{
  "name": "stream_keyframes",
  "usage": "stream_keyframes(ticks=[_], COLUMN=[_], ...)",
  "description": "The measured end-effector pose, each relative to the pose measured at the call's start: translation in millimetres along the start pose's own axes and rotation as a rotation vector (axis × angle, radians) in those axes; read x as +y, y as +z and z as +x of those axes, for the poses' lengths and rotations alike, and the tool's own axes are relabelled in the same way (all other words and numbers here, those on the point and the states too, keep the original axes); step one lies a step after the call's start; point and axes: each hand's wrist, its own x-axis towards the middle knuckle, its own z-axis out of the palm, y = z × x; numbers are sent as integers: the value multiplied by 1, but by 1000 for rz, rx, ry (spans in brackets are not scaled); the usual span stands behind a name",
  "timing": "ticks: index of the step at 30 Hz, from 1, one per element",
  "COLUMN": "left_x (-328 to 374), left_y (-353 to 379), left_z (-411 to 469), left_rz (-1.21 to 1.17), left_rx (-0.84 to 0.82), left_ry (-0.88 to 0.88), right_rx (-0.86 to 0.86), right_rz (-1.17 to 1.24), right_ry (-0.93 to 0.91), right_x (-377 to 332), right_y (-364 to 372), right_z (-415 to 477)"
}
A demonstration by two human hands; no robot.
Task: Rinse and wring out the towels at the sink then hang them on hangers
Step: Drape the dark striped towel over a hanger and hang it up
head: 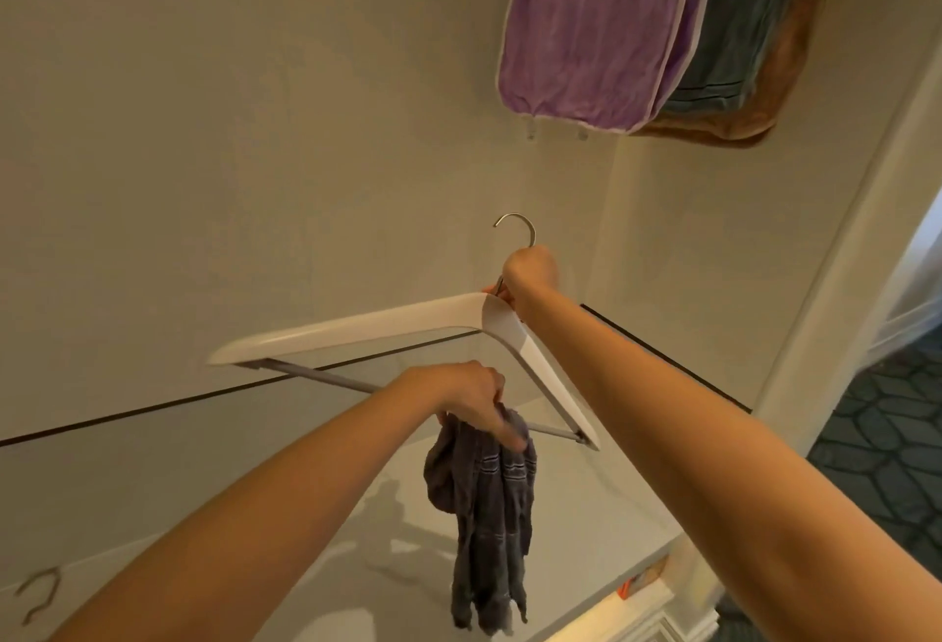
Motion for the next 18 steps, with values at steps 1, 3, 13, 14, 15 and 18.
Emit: stream_keyframes(ticks=[1,3,13,14,15,18], left_x=[1,-1,-8,-6,-7,-7], left_y=[3,8,-28,-30,-32,-32], left_z=[6,16,37,36,36,34], left_rz=[117,244,232,239,247,223], left_rx=[24,99,257,266,277,322], left_ry=[10,35,160,146,137,12], right_rx=[-10,-82,-796,-820,-836,-890], right_rz=[-8,0,-232,-224,-246,-450], right_ry=[-9,-8,-397,-419,-447,-582], right_x=[-1,-3,14,15,14,7], right_y=[-1,-6,-52,-55,-56,-63], right_z=[5,11,37,40,41,44])
